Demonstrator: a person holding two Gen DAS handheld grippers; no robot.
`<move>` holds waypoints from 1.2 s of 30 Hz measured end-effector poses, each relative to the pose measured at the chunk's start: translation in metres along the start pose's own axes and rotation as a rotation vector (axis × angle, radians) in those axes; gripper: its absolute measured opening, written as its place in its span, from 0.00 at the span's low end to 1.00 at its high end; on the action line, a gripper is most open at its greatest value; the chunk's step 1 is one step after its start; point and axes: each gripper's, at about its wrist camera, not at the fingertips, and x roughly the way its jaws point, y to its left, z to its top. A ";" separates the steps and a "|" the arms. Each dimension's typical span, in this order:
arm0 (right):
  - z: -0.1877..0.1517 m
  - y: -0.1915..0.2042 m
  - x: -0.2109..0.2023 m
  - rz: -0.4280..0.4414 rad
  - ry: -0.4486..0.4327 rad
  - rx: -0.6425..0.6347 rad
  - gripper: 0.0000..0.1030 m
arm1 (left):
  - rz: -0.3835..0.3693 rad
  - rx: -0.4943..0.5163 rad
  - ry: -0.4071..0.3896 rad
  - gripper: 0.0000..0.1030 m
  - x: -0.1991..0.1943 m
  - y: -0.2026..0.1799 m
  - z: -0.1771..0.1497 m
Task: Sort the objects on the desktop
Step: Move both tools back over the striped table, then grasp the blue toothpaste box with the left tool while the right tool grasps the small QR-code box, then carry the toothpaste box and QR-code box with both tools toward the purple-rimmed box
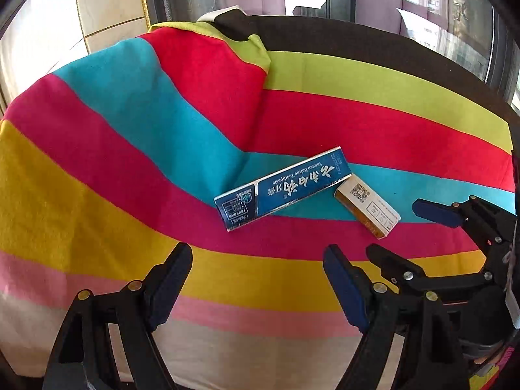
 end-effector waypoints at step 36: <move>-0.055 -0.003 -0.072 -0.022 -0.037 0.015 0.34 | -0.038 0.191 0.023 0.32 -0.025 -0.030 -0.079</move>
